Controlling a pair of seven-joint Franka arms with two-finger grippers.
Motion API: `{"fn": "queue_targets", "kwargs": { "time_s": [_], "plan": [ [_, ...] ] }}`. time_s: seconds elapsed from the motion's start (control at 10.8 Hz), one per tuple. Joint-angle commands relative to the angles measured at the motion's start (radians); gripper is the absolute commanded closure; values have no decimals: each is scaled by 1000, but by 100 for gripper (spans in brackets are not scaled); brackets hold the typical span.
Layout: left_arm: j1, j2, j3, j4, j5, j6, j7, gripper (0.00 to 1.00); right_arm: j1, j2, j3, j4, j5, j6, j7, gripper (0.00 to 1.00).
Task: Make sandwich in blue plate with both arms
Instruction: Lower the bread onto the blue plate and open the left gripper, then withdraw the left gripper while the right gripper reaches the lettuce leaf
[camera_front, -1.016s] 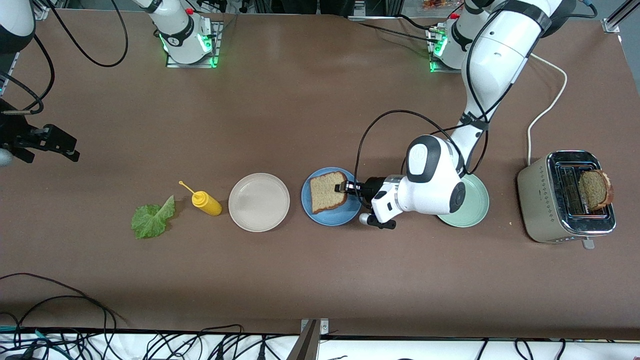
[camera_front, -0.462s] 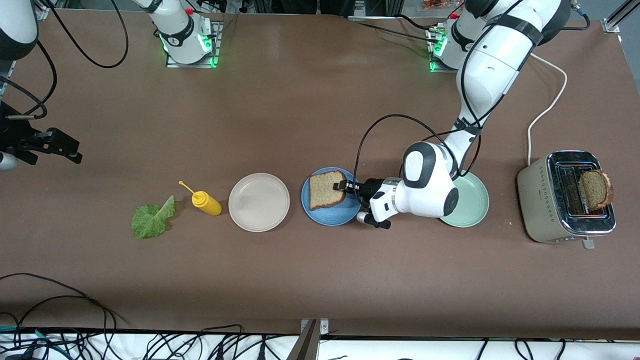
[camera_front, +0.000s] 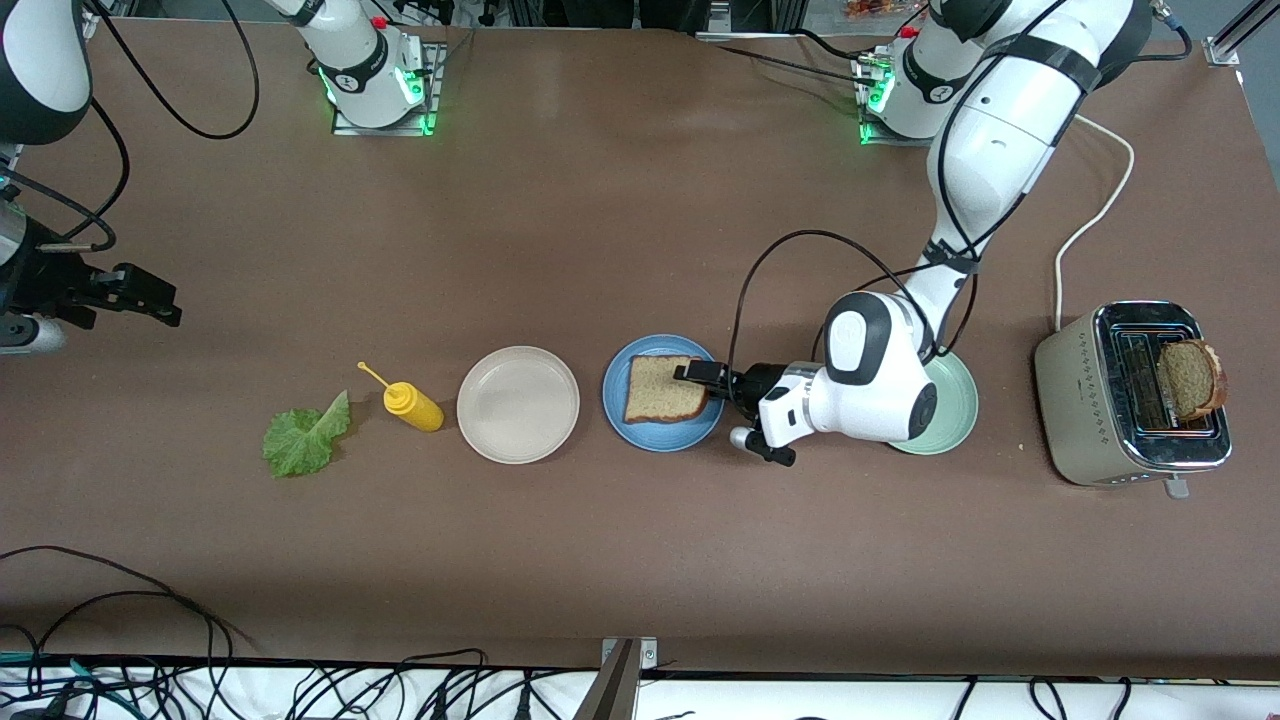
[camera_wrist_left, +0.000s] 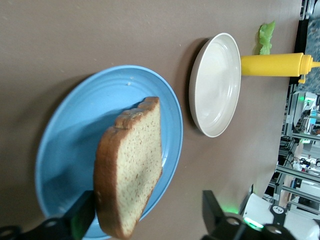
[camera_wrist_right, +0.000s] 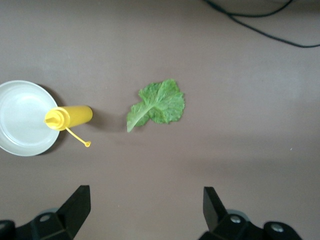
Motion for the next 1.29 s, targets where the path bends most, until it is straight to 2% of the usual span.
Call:
{"fn": "queue_targets", "kwargs": {
  "time_s": [0.0,0.28,0.65,1.02,1.2],
  "plan": [
    [45,-71,0,-24,179,-65,30,0,-2,11,0,2,8,-25,-76,0],
    [81,-140,5,-24,314,-143,21,0,15,11,9,12,11,-36,-66,0],
    [137,-242,6,-24,522,-225,19,0,20,64,6,13,16,14,-69,0],
    [174,-379,6,-24,747,-327,19,0,3,203,1,107,11,33,-83,0],
    [208,-457,6,-25,795,-396,19,0,-18,273,3,156,13,45,-136,0]
  ]
}}
